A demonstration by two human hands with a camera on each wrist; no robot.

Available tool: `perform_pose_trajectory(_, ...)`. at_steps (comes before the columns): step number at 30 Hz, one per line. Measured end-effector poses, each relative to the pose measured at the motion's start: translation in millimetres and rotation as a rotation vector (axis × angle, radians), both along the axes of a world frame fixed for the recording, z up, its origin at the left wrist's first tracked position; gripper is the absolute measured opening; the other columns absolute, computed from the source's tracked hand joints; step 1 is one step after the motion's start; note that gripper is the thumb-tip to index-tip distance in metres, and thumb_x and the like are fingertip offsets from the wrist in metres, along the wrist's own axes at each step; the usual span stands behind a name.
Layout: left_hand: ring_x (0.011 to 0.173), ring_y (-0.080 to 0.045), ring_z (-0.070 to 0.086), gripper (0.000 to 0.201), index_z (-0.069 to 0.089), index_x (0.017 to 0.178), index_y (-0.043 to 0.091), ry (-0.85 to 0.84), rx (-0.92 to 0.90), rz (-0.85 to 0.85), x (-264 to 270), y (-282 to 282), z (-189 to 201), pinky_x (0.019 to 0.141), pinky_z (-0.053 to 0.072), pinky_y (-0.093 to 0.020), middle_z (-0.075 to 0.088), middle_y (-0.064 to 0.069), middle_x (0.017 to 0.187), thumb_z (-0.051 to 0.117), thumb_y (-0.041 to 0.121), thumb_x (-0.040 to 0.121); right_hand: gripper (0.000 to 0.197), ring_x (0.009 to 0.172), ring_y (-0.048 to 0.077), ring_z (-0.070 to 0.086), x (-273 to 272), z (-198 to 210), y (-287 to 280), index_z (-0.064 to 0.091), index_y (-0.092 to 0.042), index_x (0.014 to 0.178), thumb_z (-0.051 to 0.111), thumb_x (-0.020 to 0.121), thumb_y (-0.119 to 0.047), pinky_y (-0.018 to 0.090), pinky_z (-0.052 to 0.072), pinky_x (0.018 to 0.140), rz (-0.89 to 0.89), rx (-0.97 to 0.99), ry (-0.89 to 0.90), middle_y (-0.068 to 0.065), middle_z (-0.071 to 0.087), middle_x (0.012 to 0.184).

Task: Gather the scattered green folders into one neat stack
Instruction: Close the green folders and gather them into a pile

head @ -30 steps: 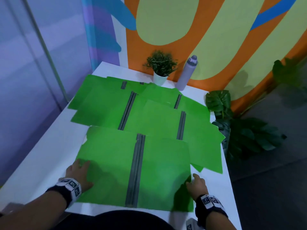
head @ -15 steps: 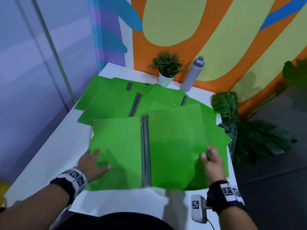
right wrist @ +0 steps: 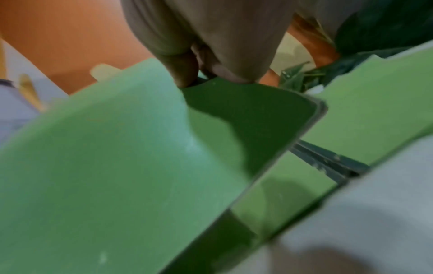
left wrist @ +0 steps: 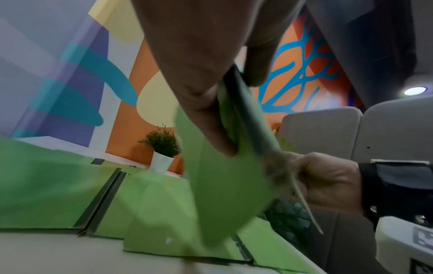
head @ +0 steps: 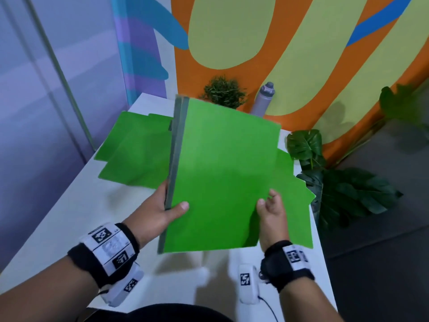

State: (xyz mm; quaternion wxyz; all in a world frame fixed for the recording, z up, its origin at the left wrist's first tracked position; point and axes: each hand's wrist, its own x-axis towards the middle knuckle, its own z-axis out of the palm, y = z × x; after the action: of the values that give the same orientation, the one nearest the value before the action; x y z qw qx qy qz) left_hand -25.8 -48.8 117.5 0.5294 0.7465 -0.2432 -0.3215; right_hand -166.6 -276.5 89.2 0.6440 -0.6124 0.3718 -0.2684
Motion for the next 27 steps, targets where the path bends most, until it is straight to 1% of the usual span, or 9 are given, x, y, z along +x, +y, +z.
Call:
perform_pose_trajectory(4,0.143,-0.019,0.028,0.059,0.03,0.146,0.023,-0.053,0.065,0.192,-2.0,3.0,1.9,0.116,0.024,-0.046,0.037,0.004,0.151,0.056,0.024,0.093,0.044,0.121,0.024,0.05,9.0,-52.4,-4.9,0.045,-0.013,0.135,0.055,0.092,-0.018,0.041,0.039,0.107,0.242,-0.165,0.42,0.009,0.05,0.135)
perform_pose_trajectory(7,0.131,-0.02,0.036,0.048,0.034,0.139,0.018,-0.068,0.122,0.306,2.0,5.8,7.7,0.109,0.03,-0.046,0.044,0.0,0.135,0.054,0.019,0.095,0.062,0.125,0.03,0.045,6.6,-85.2,-26.4,0.035,-0.02,0.143,0.06,0.087,-0.028,0.042,0.038,0.107,0.356,-0.468,0.804,0.013,0.042,0.14)
perform_pose_trajectory(10,0.124,-0.023,0.04,0.042,0.034,0.134,0.019,-0.075,0.154,0.376,7.9,9.6,6.5,0.107,0.033,-0.05,0.043,-0.001,0.128,0.051,0.022,0.096,0.073,0.139,0.033,0.025,2.7,-106.8,-52.9,0.021,-0.029,0.147,0.057,0.083,-0.025,0.05,0.025,0.112,0.388,-0.576,1.046,0.014,0.024,0.153)
perform_pose_trajectory(11,0.121,-0.025,0.042,0.038,0.033,0.131,0.021,-0.054,0.155,0.4,9.3,11.3,5.0,0.106,0.034,-0.052,0.044,-0.001,0.126,0.049,0.024,0.096,0.071,0.139,0.032,0.025,3.9,-111.5,-59.7,0.023,-0.027,0.145,0.057,0.083,-0.028,0.052,0.024,0.112,0.391,-0.587,1.084,0.013,0.026,0.151)
perform_pose_trajectory(14,0.11,-0.032,0.05,0.015,0.038,0.112,0.029,0.064,0.107,0.487,12.0,15.6,-3.7,0.1,0.04,-0.058,0.053,-0.006,0.113,0.045,0.026,0.098,0.053,0.119,0.028,0.046,16.4,-119.8,-73.7,0.044,-0.016,0.127,0.051,0.085,-0.047,0.047,0.04,0.101,0.3,-0.568,1.119,0.01,0.048,0.129)
perform_pose_trajectory(17,0.103,-0.041,0.058,0.019,0.042,0.11,0.031,0.221,0.037,0.541,13.3,15.1,-9.8,0.09,0.048,-0.062,0.058,-0.016,0.114,0.042,0.016,0.098,0.051,0.112,0.028,0.047,29.8,-120.0,-77.7,0.049,-0.013,0.121,0.047,0.087,-0.051,0.043,0.044,0.095,0.252,-0.532,1.19,0.01,0.047,0.121)
perform_pose_trajectory(21,0.097,-0.039,0.056,0.031,0.036,0.116,0.025,0.212,0.103,0.501,10.6,11.9,-19.4,0.089,0.048,-0.059,0.055,-0.023,0.111,0.054,0.012,0.094,0.037,0.115,0.028,0.041,37.5,-128.4,-75.1,0.044,-0.015,0.124,0.047,0.09,-0.031,0.047,0.042,0.096,0.237,-0.501,1.219,0.009,0.041,0.122)
perform_pose_trajectory(25,0.112,-0.037,0.053,0.041,0.033,0.122,0.026,0.19,0.129,0.498,13.3,12.4,-26.1,0.102,0.041,-0.056,0.056,-0.014,0.111,0.06,0.018,0.091,0.032,0.115,0.026,0.04,35.9,-132.6,-71.2,0.047,-0.016,0.121,0.041,0.09,-0.016,0.048,0.04,0.095,0.214,-0.498,1.233,0.008,0.04,0.123)
perform_pose_trajectory(27,0.117,-0.033,0.05,0.047,0.031,0.129,0.029,0.178,0.127,0.484,16.0,12.7,-26.9,0.106,0.038,-0.055,0.054,-0.013,0.122,0.057,0.017,0.093,0.03,0.113,0.026,0.041,37.2,-129.6,-72.2,0.051,-0.014,0.119,0.042,0.09,-0.017,0.048,0.04,0.093,0.158,-0.49,1.234,0.008,0.042,0.123)
